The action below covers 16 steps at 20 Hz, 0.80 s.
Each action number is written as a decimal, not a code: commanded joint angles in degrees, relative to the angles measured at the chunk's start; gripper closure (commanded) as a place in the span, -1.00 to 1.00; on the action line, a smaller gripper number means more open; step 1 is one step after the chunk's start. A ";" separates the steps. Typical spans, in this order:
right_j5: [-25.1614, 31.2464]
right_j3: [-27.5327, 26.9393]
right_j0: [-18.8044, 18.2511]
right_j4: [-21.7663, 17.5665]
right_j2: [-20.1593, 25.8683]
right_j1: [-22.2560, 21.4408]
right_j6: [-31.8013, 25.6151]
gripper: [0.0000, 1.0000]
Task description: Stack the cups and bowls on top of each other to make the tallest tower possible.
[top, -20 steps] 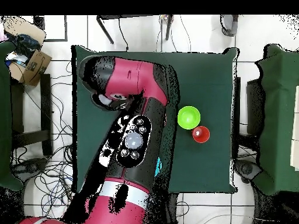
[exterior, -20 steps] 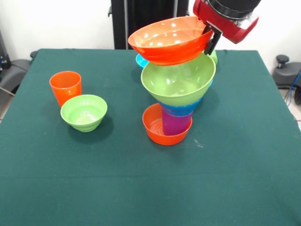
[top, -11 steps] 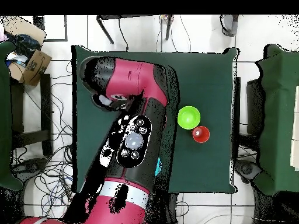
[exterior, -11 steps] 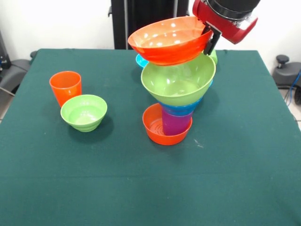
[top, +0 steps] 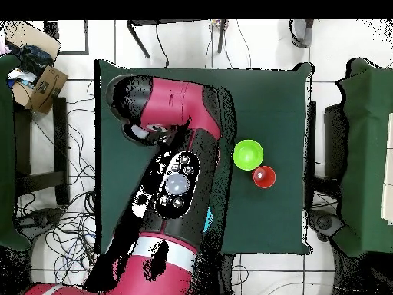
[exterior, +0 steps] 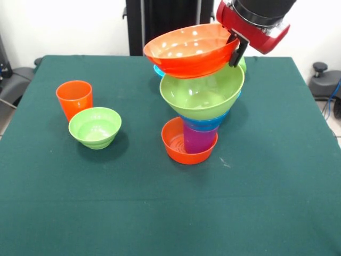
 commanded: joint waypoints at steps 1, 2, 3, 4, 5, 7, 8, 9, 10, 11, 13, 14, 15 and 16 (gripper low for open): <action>-1.80 -1.44 -1.58 -0.65 4.45 4.11 7.36 1.00; -1.64 -1.70 -1.64 -0.75 4.46 4.34 7.19 1.00; -1.55 -1.83 -1.67 -0.83 4.43 4.49 7.12 1.00; -1.54 -1.76 -1.67 -0.96 4.36 4.59 6.98 1.00; -1.76 -1.68 -1.70 -1.04 4.33 4.69 6.84 1.00; -2.38 -1.36 -1.75 -1.10 4.34 4.82 6.61 1.00; -2.76 -1.01 -1.62 -1.12 4.30 4.78 6.64 1.00; -2.94 -0.71 -1.56 -1.09 4.32 4.74 6.62 1.00; -3.32 -0.17 -1.41 -1.05 4.33 4.61 6.62 1.00; -3.56 0.16 -1.36 -1.02 4.36 4.56 6.56 1.00; -3.99 0.56 -1.41 -0.96 4.39 4.52 6.37 1.00; -4.25 0.75 -1.43 -0.93 4.41 4.61 6.33 1.00; -4.54 0.99 -1.47 -0.89 4.45 4.64 6.28 1.00; -4.83 1.23 -1.50 -0.86 4.50 4.67 6.23 1.00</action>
